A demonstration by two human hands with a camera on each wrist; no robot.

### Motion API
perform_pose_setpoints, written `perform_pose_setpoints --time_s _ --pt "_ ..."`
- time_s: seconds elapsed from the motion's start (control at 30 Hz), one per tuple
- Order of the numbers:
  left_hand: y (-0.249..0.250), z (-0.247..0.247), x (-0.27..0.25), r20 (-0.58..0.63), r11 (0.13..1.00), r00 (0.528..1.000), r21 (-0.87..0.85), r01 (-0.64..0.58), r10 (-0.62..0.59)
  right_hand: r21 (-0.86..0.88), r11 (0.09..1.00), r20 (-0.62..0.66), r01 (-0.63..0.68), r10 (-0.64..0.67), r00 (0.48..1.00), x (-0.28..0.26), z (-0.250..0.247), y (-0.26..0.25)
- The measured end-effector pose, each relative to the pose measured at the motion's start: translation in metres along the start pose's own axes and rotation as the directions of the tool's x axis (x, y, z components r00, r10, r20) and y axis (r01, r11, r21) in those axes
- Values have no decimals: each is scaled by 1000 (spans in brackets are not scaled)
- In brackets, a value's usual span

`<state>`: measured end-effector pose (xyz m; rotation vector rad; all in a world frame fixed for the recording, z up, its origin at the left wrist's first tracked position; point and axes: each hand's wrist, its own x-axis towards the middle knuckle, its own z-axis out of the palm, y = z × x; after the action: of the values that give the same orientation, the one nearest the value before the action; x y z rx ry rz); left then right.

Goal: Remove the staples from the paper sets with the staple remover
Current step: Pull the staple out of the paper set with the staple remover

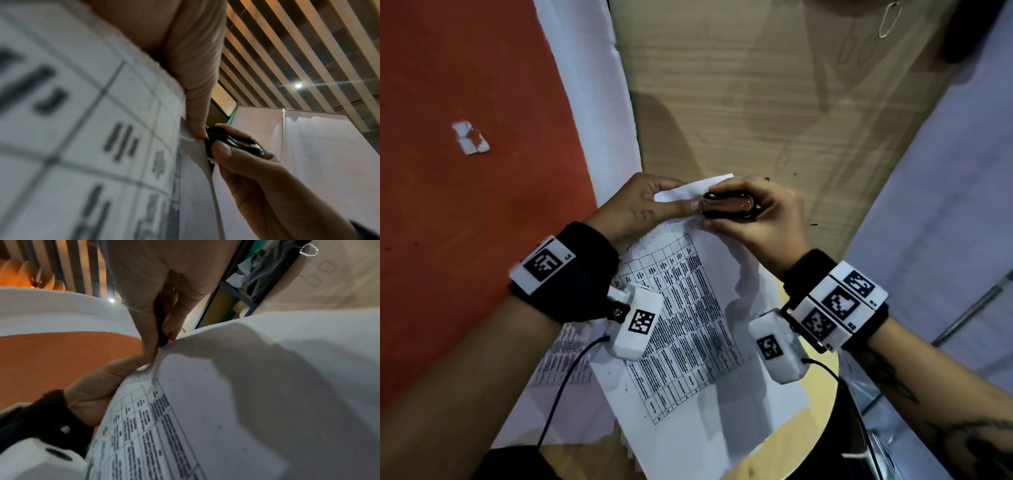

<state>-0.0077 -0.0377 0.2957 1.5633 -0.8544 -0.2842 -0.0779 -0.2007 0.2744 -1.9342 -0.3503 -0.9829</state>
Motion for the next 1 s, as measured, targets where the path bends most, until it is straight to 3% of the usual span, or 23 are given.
perform_pose_setpoints --time_s 0.1,0.2,0.27,0.33,0.47,0.6,0.77,0.83,0.9,1.0 --pt "-10 3 3 -113 984 991 172 -49 69 7 998 -7 -62 62 998 1 2 -1" --pt "-26 5 7 -250 881 946 468 -68 206 -219 972 -1 83 -85 996 1 5 0" --pt "-28 5 6 -280 844 931 534 -53 235 -357 923 12 144 -150 989 0 7 2" --pt "-30 0 6 -294 822 924 569 -36 244 -443 887 23 129 -133 991 -3 6 8" --pt "-36 -15 9 -268 780 941 626 6 208 -539 842 69 -16 63 996 -15 0 23" --pt "-38 -21 9 -215 784 966 620 22 143 -593 768 74 -241 350 934 -20 -5 35" --pt "-37 -29 7 -222 758 961 652 21 164 -501 787 95 -361 464 881 -13 -9 33" --pt "-37 -31 5 -232 740 956 673 24 181 -312 829 118 -464 519 847 -11 -11 31" --pt "-38 -32 4 -253 738 946 674 24 201 -30 802 229 -596 586 777 -11 -13 28" --pt "-39 -30 1 -278 757 936 653 20 215 162 689 455 -706 583 673 -13 -11 25"
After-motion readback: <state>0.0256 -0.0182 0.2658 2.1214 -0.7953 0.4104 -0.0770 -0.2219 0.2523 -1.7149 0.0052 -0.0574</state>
